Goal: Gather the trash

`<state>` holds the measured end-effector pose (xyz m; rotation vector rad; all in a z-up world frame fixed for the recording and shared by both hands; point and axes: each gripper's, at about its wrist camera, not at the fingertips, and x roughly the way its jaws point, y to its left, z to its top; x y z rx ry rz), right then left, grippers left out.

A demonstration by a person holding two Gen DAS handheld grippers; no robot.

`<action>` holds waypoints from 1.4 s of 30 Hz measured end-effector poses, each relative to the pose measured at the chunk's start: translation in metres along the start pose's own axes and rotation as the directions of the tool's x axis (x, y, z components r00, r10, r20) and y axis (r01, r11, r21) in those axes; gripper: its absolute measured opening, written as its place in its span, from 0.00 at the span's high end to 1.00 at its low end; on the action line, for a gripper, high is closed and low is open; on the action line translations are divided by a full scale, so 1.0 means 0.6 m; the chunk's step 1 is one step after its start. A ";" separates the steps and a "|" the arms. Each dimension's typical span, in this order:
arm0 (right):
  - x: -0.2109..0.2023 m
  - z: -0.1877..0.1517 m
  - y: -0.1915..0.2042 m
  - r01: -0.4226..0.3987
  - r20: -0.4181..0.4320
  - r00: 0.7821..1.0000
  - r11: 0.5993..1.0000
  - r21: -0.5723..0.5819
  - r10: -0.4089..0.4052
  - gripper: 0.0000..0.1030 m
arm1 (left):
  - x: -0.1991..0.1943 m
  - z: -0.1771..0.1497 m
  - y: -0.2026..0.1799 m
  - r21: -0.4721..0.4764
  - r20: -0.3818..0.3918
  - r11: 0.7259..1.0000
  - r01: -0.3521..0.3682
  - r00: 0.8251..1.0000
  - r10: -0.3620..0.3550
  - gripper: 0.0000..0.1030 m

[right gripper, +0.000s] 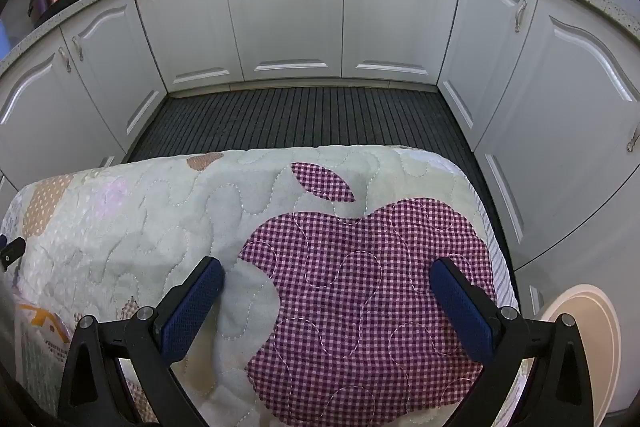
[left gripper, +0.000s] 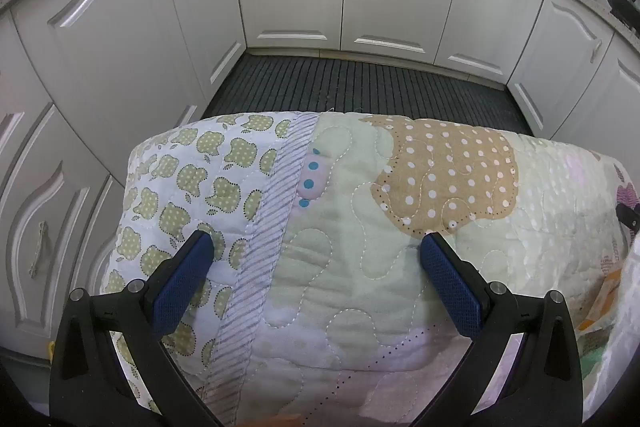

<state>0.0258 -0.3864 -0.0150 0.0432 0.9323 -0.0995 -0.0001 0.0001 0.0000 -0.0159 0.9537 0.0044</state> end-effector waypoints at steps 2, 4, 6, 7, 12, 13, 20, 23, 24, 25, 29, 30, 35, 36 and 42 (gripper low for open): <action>-0.001 -0.001 0.000 0.000 -0.001 1.000 1.000 0.002 0.000 0.00 | 0.000 0.000 0.000 0.000 -0.002 1.000 0.000 1.000 0.000 0.00; -0.006 -0.006 0.005 -0.009 -0.013 1.000 1.000 -0.024 0.009 0.00 | 0.000 0.000 0.000 0.000 -0.001 1.000 -0.001 1.000 0.001 0.00; -0.010 -0.007 0.006 -0.031 -0.042 0.999 0.998 -0.055 0.029 0.00 | -0.001 -0.001 0.001 -0.001 -0.001 1.000 0.000 1.000 0.000 0.00; -0.010 -0.009 0.000 -0.052 -0.066 0.997 0.996 -0.074 0.047 0.00 | -0.002 -0.002 0.002 0.000 -0.001 1.000 0.003 1.000 -0.003 0.00; -0.048 -0.042 -0.030 -0.047 -0.183 0.983 0.997 -0.061 0.036 0.03 | -0.013 -0.011 0.000 0.116 -0.053 0.990 0.075 0.996 -0.069 0.00; -0.061 -0.036 -0.032 -0.040 -0.196 0.980 0.998 -0.057 0.028 0.09 | -0.019 -0.017 0.000 0.136 -0.067 0.987 0.086 0.995 -0.078 0.00; -0.242 -0.078 -0.067 0.039 -0.031 0.999 0.999 -0.006 -0.039 0.11 | -0.115 -0.047 0.035 0.103 -0.002 0.994 -0.043 0.999 0.044 0.00; -0.322 -0.089 -0.045 0.076 0.067 0.995 0.997 -0.033 -0.073 0.11 | -0.186 -0.049 0.035 0.094 0.090 0.993 -0.070 0.994 0.062 0.00; -0.351 -0.090 -0.041 0.091 0.111 0.990 0.995 -0.041 -0.086 0.11 | -0.209 -0.049 0.031 0.087 0.114 0.994 -0.062 0.992 0.052 0.00; -0.373 -0.091 -0.034 0.094 0.146 0.985 0.995 -0.041 -0.087 0.11 | -0.234 -0.050 0.026 0.081 0.138 0.995 -0.052 0.990 0.041 0.00; -0.435 -0.089 -0.004 0.043 0.244 0.969 0.999 -0.024 -0.036 0.11 | -0.341 -0.061 -0.021 0.083 0.224 0.996 0.021 0.974 -0.039 0.00; -0.456 -0.095 0.011 0.025 0.270 0.963 0.999 -0.022 -0.018 0.11 | -0.361 -0.064 -0.034 0.082 0.241 0.996 0.045 0.969 -0.064 0.00; -0.497 -0.121 0.055 -0.048 0.354 0.934 0.999 0.006 0.042 0.11 | -0.440 -0.085 -0.093 0.087 0.311 0.987 0.136 0.938 -0.157 0.00; -0.503 -0.126 0.059 -0.066 0.360 0.931 0.998 0.016 0.056 0.10 | -0.449 -0.092 -0.100 0.089 0.325 0.985 0.145 0.931 -0.166 0.00; -0.522 -0.148 0.073 -0.087 0.413 0.908 0.996 0.030 0.067 0.10 | -0.492 -0.109 -0.129 0.073 0.401 0.983 0.168 0.897 -0.183 0.00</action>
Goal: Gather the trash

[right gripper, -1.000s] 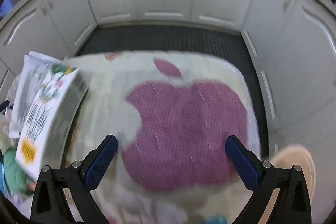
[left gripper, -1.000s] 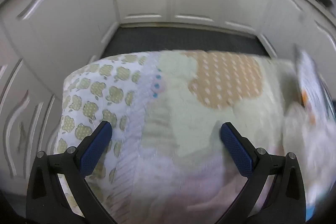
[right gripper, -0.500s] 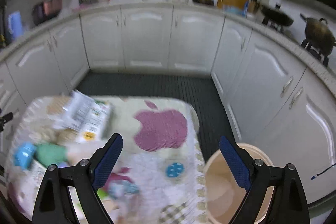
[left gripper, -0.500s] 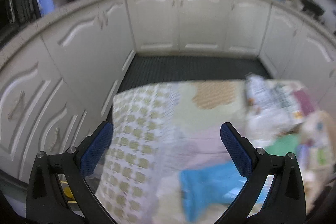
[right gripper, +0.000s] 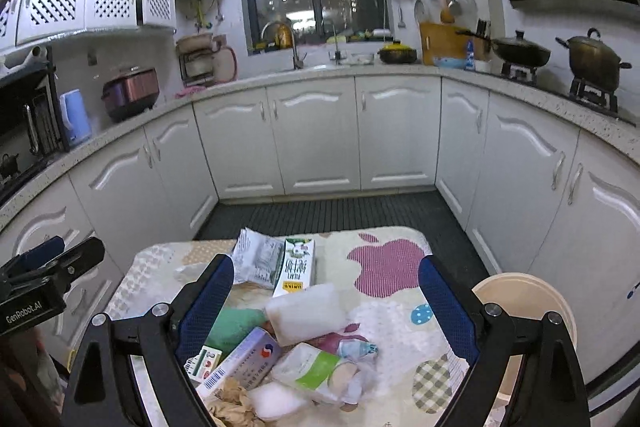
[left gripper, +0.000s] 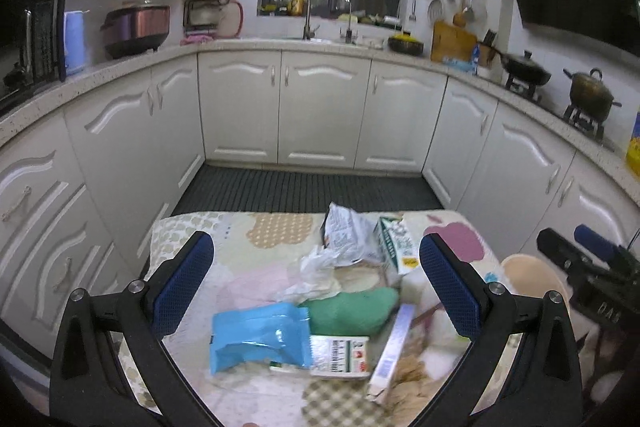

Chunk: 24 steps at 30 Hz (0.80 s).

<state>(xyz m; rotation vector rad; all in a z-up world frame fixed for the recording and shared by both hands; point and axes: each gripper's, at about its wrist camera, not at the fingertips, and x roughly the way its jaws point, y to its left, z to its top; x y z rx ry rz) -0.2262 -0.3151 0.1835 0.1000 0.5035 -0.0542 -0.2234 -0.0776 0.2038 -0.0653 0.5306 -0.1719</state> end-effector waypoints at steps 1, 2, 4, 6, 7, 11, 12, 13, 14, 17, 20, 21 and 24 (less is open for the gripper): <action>-0.003 -0.003 0.003 -0.001 0.011 1.000 1.000 -0.001 0.001 0.10 | -0.005 0.000 -0.005 0.001 0.014 1.000 -0.003 1.000 0.003 0.00; -0.007 -0.004 0.004 0.000 0.027 1.000 1.000 -0.003 0.000 0.10 | -0.008 -0.001 -0.010 0.004 0.026 1.000 -0.007 1.000 0.007 0.00; -0.017 -0.007 0.005 0.005 0.063 0.998 1.000 -0.012 -0.004 0.10 | -0.012 -0.003 -0.021 0.016 0.050 1.000 -0.017 0.999 0.016 0.00; -0.024 -0.006 0.011 0.010 0.091 0.996 1.000 -0.029 -0.008 0.10 | -0.017 -0.003 -0.025 0.014 0.063 1.000 -0.014 0.998 0.013 0.00; -0.026 -0.006 0.012 0.010 0.100 0.995 0.999 -0.037 -0.007 0.10 | -0.017 -0.004 -0.029 0.010 0.067 1.000 -0.007 0.998 0.006 0.00; -0.036 -0.009 0.010 0.014 0.135 0.991 0.999 -0.039 -0.008 0.10 | -0.016 -0.009 -0.036 0.016 0.075 1.000 0.006 0.997 -0.007 0.00; -0.037 -0.010 0.008 0.016 0.140 0.990 0.999 -0.035 -0.011 0.10 | -0.015 -0.010 -0.039 0.022 0.075 1.000 0.004 0.997 -0.006 0.00; -0.037 -0.011 0.008 0.019 0.142 0.990 0.999 -0.032 -0.014 0.10 | -0.013 -0.012 -0.042 0.031 0.075 1.000 0.003 0.997 -0.005 0.00; -0.037 -0.011 0.004 0.021 0.142 0.990 0.999 -0.031 -0.016 0.10 | -0.014 -0.013 -0.045 0.035 0.078 0.999 0.004 0.997 -0.007 0.00; -0.036 -0.012 0.006 0.032 0.144 0.989 0.999 -0.029 -0.027 0.10 | -0.017 -0.016 -0.050 0.045 0.095 0.999 0.002 0.995 -0.006 0.00; -0.035 -0.014 0.004 0.035 0.140 0.990 0.999 -0.027 -0.031 0.10 | -0.016 -0.017 -0.054 0.051 0.095 0.999 0.003 0.995 -0.008 0.00; -0.036 -0.014 0.004 0.038 0.141 0.989 0.999 -0.028 -0.033 0.10 | -0.016 -0.018 -0.056 0.051 0.094 0.999 0.006 0.995 -0.011 0.00; -0.036 -0.015 0.010 0.046 0.146 0.989 0.998 -0.040 -0.039 0.10 | -0.015 -0.017 -0.055 0.048 0.094 0.999 0.009 0.995 -0.013 0.01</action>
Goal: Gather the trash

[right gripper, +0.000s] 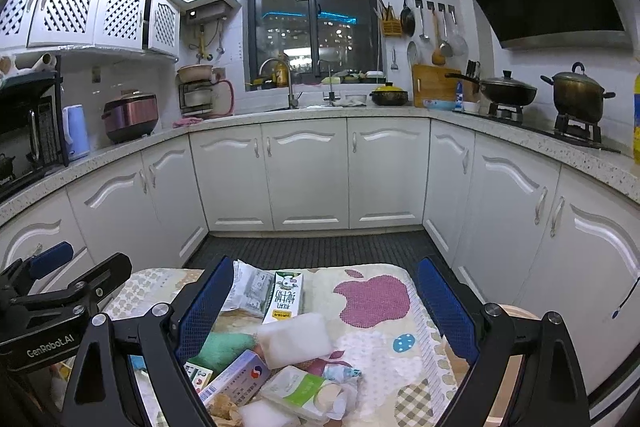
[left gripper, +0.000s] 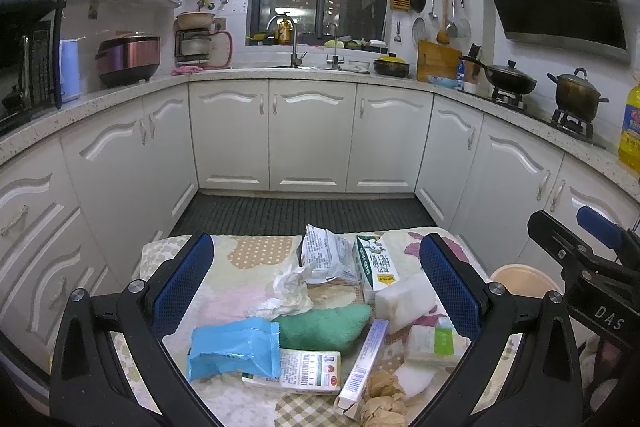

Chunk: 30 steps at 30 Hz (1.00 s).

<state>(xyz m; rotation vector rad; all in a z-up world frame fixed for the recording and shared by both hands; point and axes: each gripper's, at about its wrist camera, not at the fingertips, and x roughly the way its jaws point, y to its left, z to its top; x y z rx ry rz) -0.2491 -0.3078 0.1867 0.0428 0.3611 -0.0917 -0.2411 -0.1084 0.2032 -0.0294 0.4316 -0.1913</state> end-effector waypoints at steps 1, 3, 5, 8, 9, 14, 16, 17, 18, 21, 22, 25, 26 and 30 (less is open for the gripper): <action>0.000 0.000 0.002 0.002 0.000 1.000 1.000 -0.001 -0.002 0.10 | 0.000 0.000 0.000 0.000 0.001 1.000 -0.001 1.000 0.001 0.00; -0.001 0.000 0.003 0.005 0.003 1.000 1.000 -0.005 -0.005 0.10 | -0.001 -0.001 0.000 0.002 0.007 1.000 -0.004 1.000 0.004 0.01; -0.001 0.002 0.002 0.003 0.002 1.000 1.000 -0.006 -0.003 0.10 | -0.001 -0.003 -0.002 0.004 0.010 1.000 -0.005 1.000 0.005 0.00; -0.001 0.002 0.004 0.004 0.000 1.000 1.000 -0.006 -0.004 0.10 | -0.001 -0.003 -0.001 0.005 0.007 1.000 -0.005 1.000 0.005 0.00; -0.001 0.003 0.005 0.006 0.000 1.000 1.000 -0.006 -0.006 0.10 | -0.001 -0.002 -0.001 0.007 0.006 1.000 -0.005 1.000 0.004 0.00; -0.001 0.004 0.005 0.005 -0.001 1.000 1.000 -0.001 -0.005 0.10 | -0.002 -0.002 -0.002 0.006 0.009 1.000 -0.004 1.000 0.004 0.00; -0.002 0.005 0.006 0.006 -0.001 1.000 1.000 0.000 -0.006 0.10 | -0.002 -0.002 -0.002 0.004 0.009 1.000 -0.003 1.000 0.003 0.00; -0.002 0.005 0.005 0.006 -0.001 1.000 1.000 -0.003 -0.006 0.10 | -0.003 -0.002 -0.002 0.004 0.010 1.000 -0.003 1.000 0.003 0.00; -0.002 0.005 0.004 0.007 -0.002 1.000 1.000 -0.004 -0.007 0.10 | -0.003 -0.002 -0.002 0.006 0.010 1.000 -0.003 1.000 0.003 0.00; -0.001 0.006 0.004 0.006 -0.003 1.000 1.000 -0.001 -0.006 0.10 | -0.003 -0.001 -0.001 0.007 0.011 1.000 -0.003 1.000 0.003 0.00; -0.002 0.005 0.005 0.007 -0.003 1.000 1.000 -0.003 -0.007 0.10 | -0.004 -0.001 -0.001 0.010 0.014 1.000 -0.005 1.000 0.004 0.00; -0.003 0.004 0.005 0.009 -0.004 1.000 1.000 -0.009 -0.009 0.10 | -0.005 0.000 -0.003 0.013 0.022 1.000 -0.007 1.000 0.007 0.00; -0.003 0.003 0.006 0.009 -0.003 1.000 1.000 -0.011 -0.009 0.10 | -0.006 0.000 -0.004 0.013 0.023 1.000 -0.006 1.000 0.006 0.00; -0.005 0.003 0.008 0.012 -0.002 1.000 1.000 -0.015 -0.012 0.10 | -0.005 -0.001 -0.005 0.015 0.022 1.000 -0.006 1.000 0.006 0.00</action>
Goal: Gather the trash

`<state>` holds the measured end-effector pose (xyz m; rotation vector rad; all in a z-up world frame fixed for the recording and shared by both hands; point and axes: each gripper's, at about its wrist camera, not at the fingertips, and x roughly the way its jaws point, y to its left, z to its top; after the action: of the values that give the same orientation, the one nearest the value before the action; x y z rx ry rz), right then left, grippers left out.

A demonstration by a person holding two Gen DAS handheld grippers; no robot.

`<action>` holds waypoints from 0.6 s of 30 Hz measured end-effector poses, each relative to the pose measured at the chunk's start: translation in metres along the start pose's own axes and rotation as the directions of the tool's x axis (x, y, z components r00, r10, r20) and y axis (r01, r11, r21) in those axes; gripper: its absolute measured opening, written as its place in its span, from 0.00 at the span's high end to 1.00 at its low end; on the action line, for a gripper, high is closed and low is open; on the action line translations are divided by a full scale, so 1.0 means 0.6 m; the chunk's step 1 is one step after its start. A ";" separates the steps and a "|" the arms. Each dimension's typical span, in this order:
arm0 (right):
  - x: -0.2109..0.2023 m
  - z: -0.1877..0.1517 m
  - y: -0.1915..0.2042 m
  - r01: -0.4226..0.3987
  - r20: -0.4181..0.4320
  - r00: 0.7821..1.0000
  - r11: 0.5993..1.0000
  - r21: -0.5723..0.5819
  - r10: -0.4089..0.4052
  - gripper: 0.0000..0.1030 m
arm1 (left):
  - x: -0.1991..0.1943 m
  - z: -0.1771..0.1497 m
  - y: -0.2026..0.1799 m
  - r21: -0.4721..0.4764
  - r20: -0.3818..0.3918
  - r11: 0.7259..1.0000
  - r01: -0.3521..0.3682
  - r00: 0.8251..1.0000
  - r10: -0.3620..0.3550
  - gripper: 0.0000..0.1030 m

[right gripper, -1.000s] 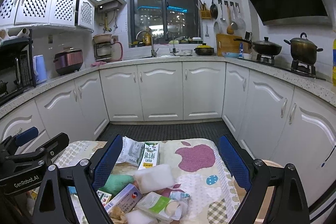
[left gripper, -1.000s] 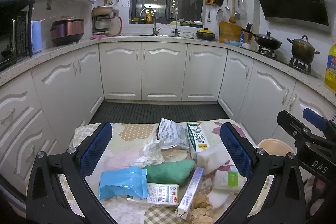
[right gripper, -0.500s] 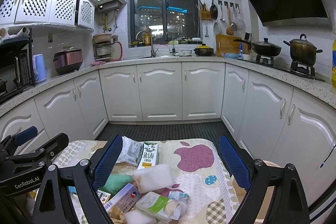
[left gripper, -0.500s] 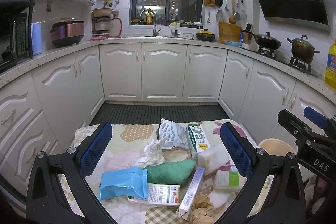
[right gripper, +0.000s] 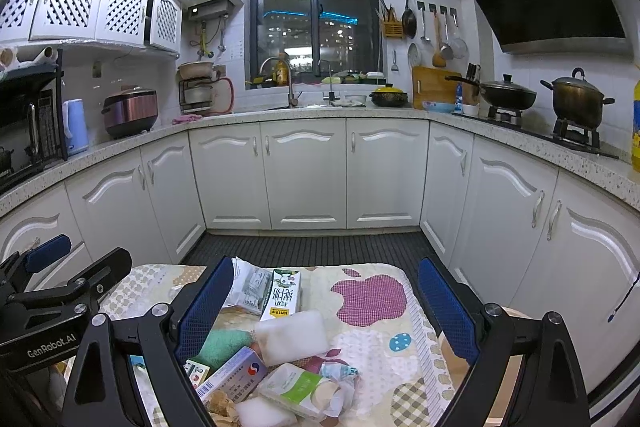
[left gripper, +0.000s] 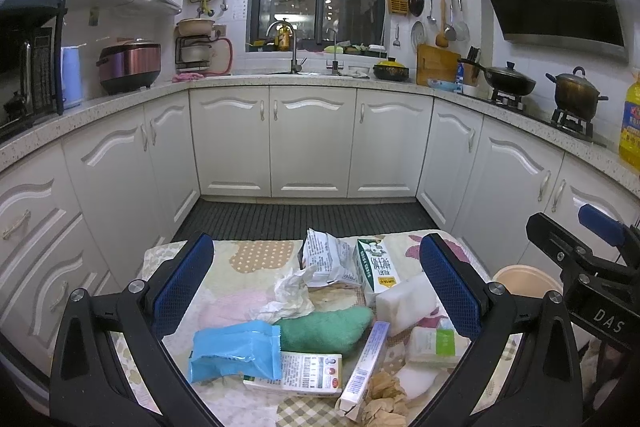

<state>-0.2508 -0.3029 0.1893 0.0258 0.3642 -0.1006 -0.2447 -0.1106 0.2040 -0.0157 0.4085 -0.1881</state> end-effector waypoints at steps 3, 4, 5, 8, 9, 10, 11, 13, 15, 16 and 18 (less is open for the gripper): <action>0.001 0.000 0.000 0.001 0.000 1.000 1.000 0.004 -0.001 0.10 | 0.001 -0.001 -0.001 0.004 -0.008 1.000 0.001 1.000 -0.001 0.00; 0.001 0.000 0.000 0.000 -0.001 1.000 1.000 0.005 0.000 0.10 | 0.002 -0.001 -0.001 0.005 -0.009 1.000 0.001 1.000 -0.001 0.00; 0.001 0.000 0.001 0.000 -0.001 1.000 1.000 0.005 0.000 0.10 | 0.002 -0.001 -0.001 0.004 -0.008 1.000 0.001 1.000 0.000 0.00; 0.001 0.000 0.002 0.002 -0.001 1.000 1.000 0.002 -0.002 0.10 | 0.002 -0.001 -0.001 0.002 -0.009 1.000 0.001 1.000 -0.001 0.00; 0.001 0.000 0.001 0.003 -0.001 1.000 1.000 0.001 -0.003 0.10 | 0.002 -0.003 -0.001 0.001 -0.009 1.000 0.002 1.000 -0.002 0.00; 0.001 0.000 0.001 0.003 -0.001 1.000 1.000 0.003 -0.003 0.10 | 0.002 -0.003 -0.002 0.000 -0.009 1.000 0.002 1.000 -0.002 0.00; 0.001 -0.001 0.001 0.004 -0.002 1.000 1.000 0.002 -0.004 0.10 | 0.002 -0.002 -0.001 0.002 -0.009 1.000 0.002 1.000 -0.002 0.00; 0.002 -0.003 0.001 0.005 -0.005 1.000 1.000 0.003 -0.005 0.10 | 0.002 -0.003 -0.001 0.003 -0.009 1.000 0.002 1.000 -0.002 0.00; 0.002 -0.005 -0.002 0.005 -0.007 1.000 1.000 0.005 -0.005 0.10 | 0.001 -0.003 0.000 0.003 -0.008 1.000 0.002 1.000 -0.002 0.00; 0.002 -0.005 -0.002 0.005 -0.007 1.000 1.000 0.004 -0.005 0.10 | 0.002 -0.003 0.000 0.001 -0.007 1.000 0.002 1.000 -0.002 0.00; 0.003 -0.005 -0.003 0.004 -0.007 1.000 1.000 0.003 -0.004 0.10 | 0.002 -0.004 0.001 -0.003 -0.007 1.000 0.002 1.000 -0.002 0.00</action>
<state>-0.2505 -0.3045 0.1861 0.0283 0.3708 -0.1054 -0.2443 -0.1102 0.2013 -0.0186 0.4154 -0.1900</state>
